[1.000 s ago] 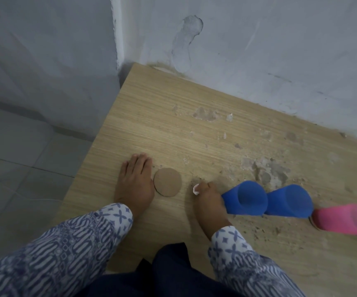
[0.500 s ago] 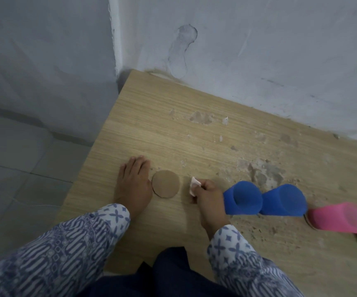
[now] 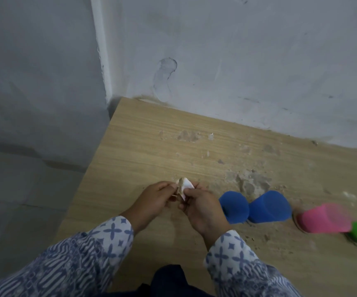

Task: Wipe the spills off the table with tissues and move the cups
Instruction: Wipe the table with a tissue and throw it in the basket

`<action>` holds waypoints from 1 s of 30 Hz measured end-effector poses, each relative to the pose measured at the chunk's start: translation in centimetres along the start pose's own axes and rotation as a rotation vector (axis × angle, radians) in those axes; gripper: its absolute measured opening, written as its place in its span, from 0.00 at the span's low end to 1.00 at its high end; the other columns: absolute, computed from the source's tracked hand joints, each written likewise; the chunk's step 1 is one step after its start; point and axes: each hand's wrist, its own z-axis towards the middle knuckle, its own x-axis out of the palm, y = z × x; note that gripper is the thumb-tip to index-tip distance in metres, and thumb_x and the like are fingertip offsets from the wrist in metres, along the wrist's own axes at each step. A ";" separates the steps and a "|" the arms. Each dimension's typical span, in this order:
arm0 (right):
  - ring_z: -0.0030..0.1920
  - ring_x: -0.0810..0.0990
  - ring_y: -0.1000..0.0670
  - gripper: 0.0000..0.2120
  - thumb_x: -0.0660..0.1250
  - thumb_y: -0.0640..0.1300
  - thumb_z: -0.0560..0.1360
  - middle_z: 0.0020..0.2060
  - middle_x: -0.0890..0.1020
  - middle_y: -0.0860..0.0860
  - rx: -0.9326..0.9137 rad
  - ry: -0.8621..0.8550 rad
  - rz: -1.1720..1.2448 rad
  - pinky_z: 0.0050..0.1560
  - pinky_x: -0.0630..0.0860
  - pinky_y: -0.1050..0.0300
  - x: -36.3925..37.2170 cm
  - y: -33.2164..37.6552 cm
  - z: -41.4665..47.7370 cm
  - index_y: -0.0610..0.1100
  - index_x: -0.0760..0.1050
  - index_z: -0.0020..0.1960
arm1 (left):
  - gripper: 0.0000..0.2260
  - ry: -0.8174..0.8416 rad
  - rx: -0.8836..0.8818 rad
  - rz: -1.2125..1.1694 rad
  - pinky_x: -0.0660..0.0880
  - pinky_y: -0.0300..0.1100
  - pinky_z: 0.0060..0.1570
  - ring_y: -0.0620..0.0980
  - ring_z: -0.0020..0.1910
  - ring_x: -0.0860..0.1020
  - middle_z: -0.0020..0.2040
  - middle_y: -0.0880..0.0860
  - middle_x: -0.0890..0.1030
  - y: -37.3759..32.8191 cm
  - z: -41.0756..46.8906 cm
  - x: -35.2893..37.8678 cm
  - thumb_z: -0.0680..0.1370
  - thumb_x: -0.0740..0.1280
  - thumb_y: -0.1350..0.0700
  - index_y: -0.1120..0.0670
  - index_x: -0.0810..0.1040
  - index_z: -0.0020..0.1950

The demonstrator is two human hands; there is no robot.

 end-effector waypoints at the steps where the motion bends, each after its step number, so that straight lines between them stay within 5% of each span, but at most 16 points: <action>1: 0.34 0.74 0.50 0.08 0.55 0.31 0.76 0.39 0.76 0.45 -0.018 0.012 -0.017 0.32 0.69 0.58 0.0 0.7 -0.3 0.39 0.70 0.49 | 0.11 0.003 -0.014 -0.059 0.75 0.50 0.55 0.50 0.48 0.82 0.48 0.53 0.84 -0.8 -0.2 0.2 0.80 0.61 0.53 0.55 0.81 0.52; 11: 0.30 0.74 0.48 0.07 0.60 0.30 0.74 0.32 0.76 0.43 -0.247 0.022 -0.215 0.29 0.73 0.58 -2.6 6.5 -4.1 0.38 0.72 0.40 | 0.07 -0.002 0.063 -0.168 0.73 0.45 0.43 0.50 0.39 0.78 0.36 0.52 0.81 -6.2 -0.6 3.3 0.79 0.63 0.60 0.55 0.77 0.41; 18: 0.28 0.74 0.49 0.06 0.59 0.32 0.76 0.30 0.76 0.43 -0.214 0.061 -0.006 0.28 0.73 0.57 -6.1 7.5 -7.5 0.37 0.71 0.41 | 0.07 0.165 0.051 -0.198 0.74 0.46 0.43 0.50 0.40 0.79 0.42 0.55 0.83 -8.3 -0.9 7.5 0.79 0.63 0.58 0.55 0.80 0.52; 21: 0.27 0.75 0.50 0.04 0.59 0.31 0.75 0.31 0.76 0.43 -0.237 0.018 0.059 0.25 0.72 0.58 -8.3 7.9 -8.5 0.35 0.71 0.48 | 0.07 0.237 0.055 -0.171 0.73 0.47 0.43 0.53 0.40 0.77 0.40 0.59 0.82 -9.0 -1.0 9.7 0.79 0.63 0.59 0.60 0.79 0.51; 30: 0.26 0.74 0.49 0.11 0.59 0.32 0.74 0.29 0.76 0.46 -0.438 -0.103 0.278 0.24 0.72 0.59 -18.1 9.6 -13.6 0.42 0.73 0.36 | 0.07 0.404 0.078 -0.141 0.73 0.41 0.37 0.49 0.34 0.76 0.34 0.54 0.78 -11.7 -2.5 19.9 0.78 0.65 0.62 0.57 0.76 0.40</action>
